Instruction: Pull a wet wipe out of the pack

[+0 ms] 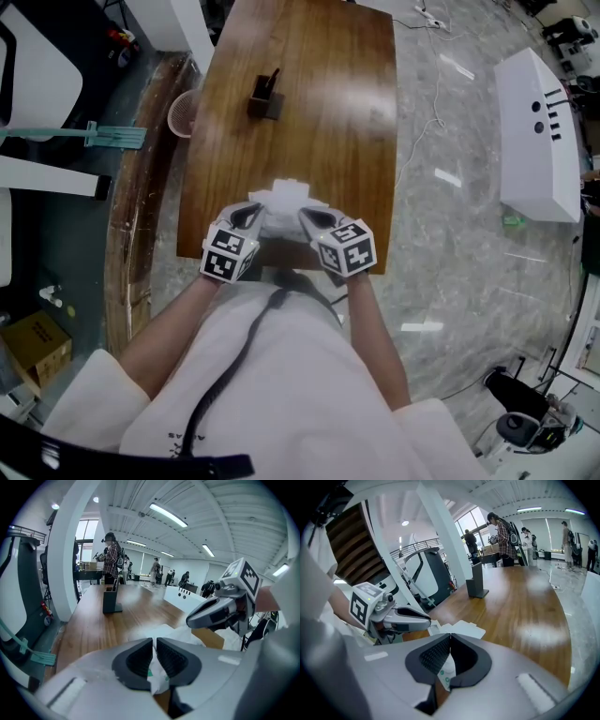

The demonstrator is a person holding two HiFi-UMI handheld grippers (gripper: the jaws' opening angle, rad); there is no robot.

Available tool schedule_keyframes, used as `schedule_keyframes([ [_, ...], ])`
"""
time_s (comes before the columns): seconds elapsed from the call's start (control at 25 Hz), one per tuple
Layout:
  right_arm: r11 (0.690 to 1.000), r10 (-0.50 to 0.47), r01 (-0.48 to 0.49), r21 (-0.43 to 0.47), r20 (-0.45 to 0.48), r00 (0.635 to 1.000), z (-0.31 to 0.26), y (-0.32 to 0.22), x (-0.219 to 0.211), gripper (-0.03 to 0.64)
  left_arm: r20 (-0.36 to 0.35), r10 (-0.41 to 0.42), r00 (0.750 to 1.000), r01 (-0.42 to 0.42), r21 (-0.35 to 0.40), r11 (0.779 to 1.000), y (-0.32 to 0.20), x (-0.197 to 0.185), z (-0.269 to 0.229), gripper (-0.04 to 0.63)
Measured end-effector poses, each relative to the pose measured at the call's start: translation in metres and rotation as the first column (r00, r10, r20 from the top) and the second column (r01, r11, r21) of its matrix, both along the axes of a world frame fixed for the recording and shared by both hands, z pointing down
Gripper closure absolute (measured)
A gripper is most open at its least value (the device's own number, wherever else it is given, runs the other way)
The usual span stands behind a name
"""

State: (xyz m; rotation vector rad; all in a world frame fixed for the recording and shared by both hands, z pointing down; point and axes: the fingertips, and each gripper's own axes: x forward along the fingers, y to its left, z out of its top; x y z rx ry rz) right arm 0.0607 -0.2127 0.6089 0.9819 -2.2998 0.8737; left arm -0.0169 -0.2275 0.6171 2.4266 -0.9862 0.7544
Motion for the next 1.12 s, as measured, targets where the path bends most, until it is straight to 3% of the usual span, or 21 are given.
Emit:
schedule_keyframes([
  [0.6, 0.993, 0.092, -0.094, 0.070, 0.038, 0.995, -0.028, 0.005, 0.037, 0.606, -0.068, 0.015, 0.998, -0.011, 0.061, 0.998, -0.004, 0.010, -0.042, 0.546],
  [1.12, 0.969, 0.152, -0.165, 0.186, 0.085, 0.985, -0.076, -0.003, 0.059, 0.606, -0.116, 0.042, 0.992, -0.029, 0.119, 0.992, -0.011, 0.033, -0.074, 0.549],
])
